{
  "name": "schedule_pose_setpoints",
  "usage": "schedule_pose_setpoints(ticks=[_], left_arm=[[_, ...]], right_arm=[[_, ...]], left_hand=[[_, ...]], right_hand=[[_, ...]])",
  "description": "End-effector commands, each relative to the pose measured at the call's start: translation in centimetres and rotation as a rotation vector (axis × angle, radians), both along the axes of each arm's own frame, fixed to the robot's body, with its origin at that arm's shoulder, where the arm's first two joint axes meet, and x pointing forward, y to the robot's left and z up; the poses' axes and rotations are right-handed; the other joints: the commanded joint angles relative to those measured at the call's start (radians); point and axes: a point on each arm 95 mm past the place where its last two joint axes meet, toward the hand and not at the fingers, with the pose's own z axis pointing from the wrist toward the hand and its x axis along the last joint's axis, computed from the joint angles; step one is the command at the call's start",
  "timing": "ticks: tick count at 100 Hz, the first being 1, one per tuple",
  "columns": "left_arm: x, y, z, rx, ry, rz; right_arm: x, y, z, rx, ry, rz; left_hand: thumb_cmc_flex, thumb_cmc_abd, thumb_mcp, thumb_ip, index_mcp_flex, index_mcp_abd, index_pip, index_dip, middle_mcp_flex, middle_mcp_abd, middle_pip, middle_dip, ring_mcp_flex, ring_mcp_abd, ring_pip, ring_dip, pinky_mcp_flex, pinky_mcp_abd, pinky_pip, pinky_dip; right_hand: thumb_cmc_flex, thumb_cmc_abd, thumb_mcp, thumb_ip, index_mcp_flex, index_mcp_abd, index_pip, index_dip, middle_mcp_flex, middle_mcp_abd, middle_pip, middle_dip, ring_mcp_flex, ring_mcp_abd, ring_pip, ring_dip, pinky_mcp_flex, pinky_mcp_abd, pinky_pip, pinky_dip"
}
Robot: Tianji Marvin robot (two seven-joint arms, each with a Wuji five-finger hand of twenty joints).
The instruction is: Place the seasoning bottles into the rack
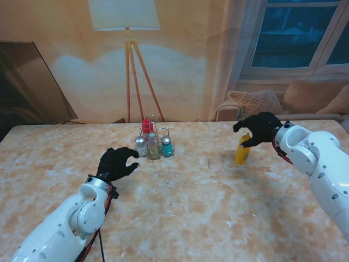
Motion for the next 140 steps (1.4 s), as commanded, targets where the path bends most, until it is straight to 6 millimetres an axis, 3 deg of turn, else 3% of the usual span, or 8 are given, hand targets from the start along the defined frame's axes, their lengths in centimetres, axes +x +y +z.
schedule_pose_setpoints(ticks=[1,47,62,81,113,140], left_arm=[[-0.1,0.0,-0.3,0.005,0.012,-0.001],[0.1,0.0,-0.4,0.015,0.009,0.003],[0.1,0.0,-0.5,0.019,0.011,0.003],[0.1,0.0,-0.5,0.019,0.013,0.004],[0.2,0.0,-0.5,0.021,0.015,0.006],[0.2,0.1,-0.5,0.023,0.012,0.007]], right_arm=[[0.1,-0.2,-0.9,-0.023,0.035,-0.015],[1.5,-0.6,-2.7,-0.076,0.067,-0.042],[2.0,-0.5,-3.2,-0.083,0.077,-0.047],[2.3,-0.6,-3.5,-0.091,0.080,-0.052],[2.7,-0.5,-4.3,-0.101,0.077,-0.046],[2.8,-0.3,-4.7,-0.083,0.079,-0.053]], left_hand=[[-0.022,0.003,0.033,0.021,-0.011,0.012,-0.025,-0.006,-0.030,0.013,-0.006,0.002,-0.018,0.004,0.012,0.012,-0.011,-0.002,0.000,0.026],[-0.025,-0.014,0.049,0.018,-0.014,0.009,-0.014,0.000,-0.037,0.010,-0.008,0.000,-0.027,0.001,0.006,0.007,-0.014,-0.001,0.000,0.025],[-0.026,-0.024,0.053,0.014,-0.011,0.002,-0.005,0.005,-0.038,0.008,-0.007,-0.001,-0.026,0.000,0.005,0.006,-0.014,0.000,0.001,0.025],[-0.021,-0.031,0.050,0.004,-0.010,-0.004,0.010,0.013,-0.037,0.007,-0.007,-0.001,-0.028,-0.001,0.003,0.005,-0.015,-0.001,0.000,0.024],[-0.017,-0.035,0.044,-0.002,-0.012,-0.007,0.026,0.017,-0.038,0.006,-0.006,-0.001,-0.030,0.000,-0.001,0.002,-0.015,0.001,0.001,0.024],[-0.012,-0.038,0.037,-0.007,-0.011,-0.010,0.038,0.020,-0.038,0.005,-0.005,-0.001,-0.030,-0.002,0.000,0.001,-0.013,-0.002,0.001,0.024]], right_hand=[[-0.038,-0.033,0.026,-0.016,-0.036,-0.014,-0.008,0.003,-0.034,0.016,-0.007,-0.026,-0.015,0.026,0.003,-0.004,-0.015,0.023,0.021,-0.016],[-0.024,-0.070,0.076,-0.019,-0.068,-0.019,0.000,0.000,-0.096,0.030,0.020,0.006,0.024,0.019,0.029,0.034,-0.005,0.058,0.067,0.009],[-0.014,-0.088,0.101,-0.022,-0.046,-0.033,0.038,0.017,-0.090,0.025,0.062,0.045,0.068,-0.013,0.058,0.069,0.016,0.065,0.083,0.030],[0.007,-0.114,0.138,-0.027,-0.011,-0.062,0.128,0.096,-0.064,0.009,0.097,0.081,0.120,-0.070,0.096,0.113,0.037,0.071,0.096,0.064],[0.124,-0.185,0.249,-0.044,0.073,-0.117,0.241,0.167,0.016,-0.035,0.170,0.129,0.212,-0.153,0.158,0.165,0.108,0.034,0.101,0.073],[0.185,-0.212,0.290,-0.051,0.094,-0.112,0.287,0.166,0.063,-0.071,0.243,0.169,0.293,-0.210,0.217,0.204,0.184,-0.007,0.127,0.082]])
